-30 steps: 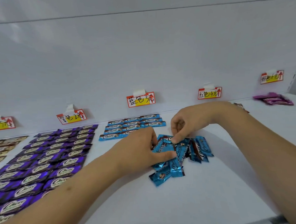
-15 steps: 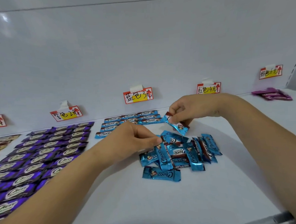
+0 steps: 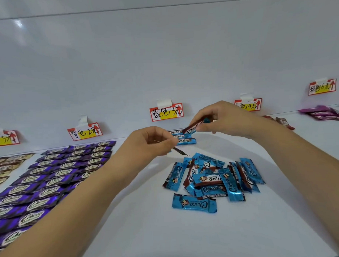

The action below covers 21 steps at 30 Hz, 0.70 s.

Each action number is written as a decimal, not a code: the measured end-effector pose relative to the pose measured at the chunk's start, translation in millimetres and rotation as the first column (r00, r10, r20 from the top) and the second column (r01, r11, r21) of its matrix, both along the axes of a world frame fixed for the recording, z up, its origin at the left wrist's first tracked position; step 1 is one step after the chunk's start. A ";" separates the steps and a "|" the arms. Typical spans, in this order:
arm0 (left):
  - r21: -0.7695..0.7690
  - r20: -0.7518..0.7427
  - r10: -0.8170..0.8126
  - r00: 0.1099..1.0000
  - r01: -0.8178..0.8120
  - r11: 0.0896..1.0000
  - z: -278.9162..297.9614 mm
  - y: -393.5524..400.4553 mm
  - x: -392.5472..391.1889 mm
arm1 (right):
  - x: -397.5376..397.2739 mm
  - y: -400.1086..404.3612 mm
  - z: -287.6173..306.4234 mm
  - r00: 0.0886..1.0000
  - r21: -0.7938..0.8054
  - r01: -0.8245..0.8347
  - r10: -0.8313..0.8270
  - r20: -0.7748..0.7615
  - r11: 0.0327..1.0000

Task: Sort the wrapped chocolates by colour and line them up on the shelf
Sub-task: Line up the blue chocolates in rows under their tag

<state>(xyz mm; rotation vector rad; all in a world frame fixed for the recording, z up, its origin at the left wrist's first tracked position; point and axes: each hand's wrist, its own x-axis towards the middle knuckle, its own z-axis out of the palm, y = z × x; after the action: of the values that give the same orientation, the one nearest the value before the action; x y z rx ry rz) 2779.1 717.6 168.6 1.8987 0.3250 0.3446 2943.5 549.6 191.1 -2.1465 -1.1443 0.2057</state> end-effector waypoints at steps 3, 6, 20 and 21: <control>0.114 -0.006 0.020 1.000 -0.019 0.993 -2.7 4.0 1.1 | -0.7 1.0 -2.1 1.000 -0.010 0.001 -0.001 0.014 1.000; 0.188 0.000 0.015 1.000 -0.015 0.982 -2.9 8.5 0.9 | -0.5 1.4 -2.2 1.000 0.001 0.000 0.000 -0.022 1.000; -0.005 -0.036 0.138 0.990 -0.138 0.990 -3.5 20.8 6.3 | -3.1 9.2 -8.4 0.991 0.048 -0.015 0.021 -0.131 0.999; -0.004 -0.036 0.139 0.990 -0.139 0.990 -3.5 21.4 6.4 | -4.1 9.5 -8.1 0.990 0.069 -0.018 0.028 -0.138 0.997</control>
<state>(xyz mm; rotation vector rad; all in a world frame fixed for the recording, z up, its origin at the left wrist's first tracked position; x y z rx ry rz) 2785.5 739.0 165.2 1.8825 0.4835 0.4024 2939.4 559.1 183.0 -2.0275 -1.0808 0.3178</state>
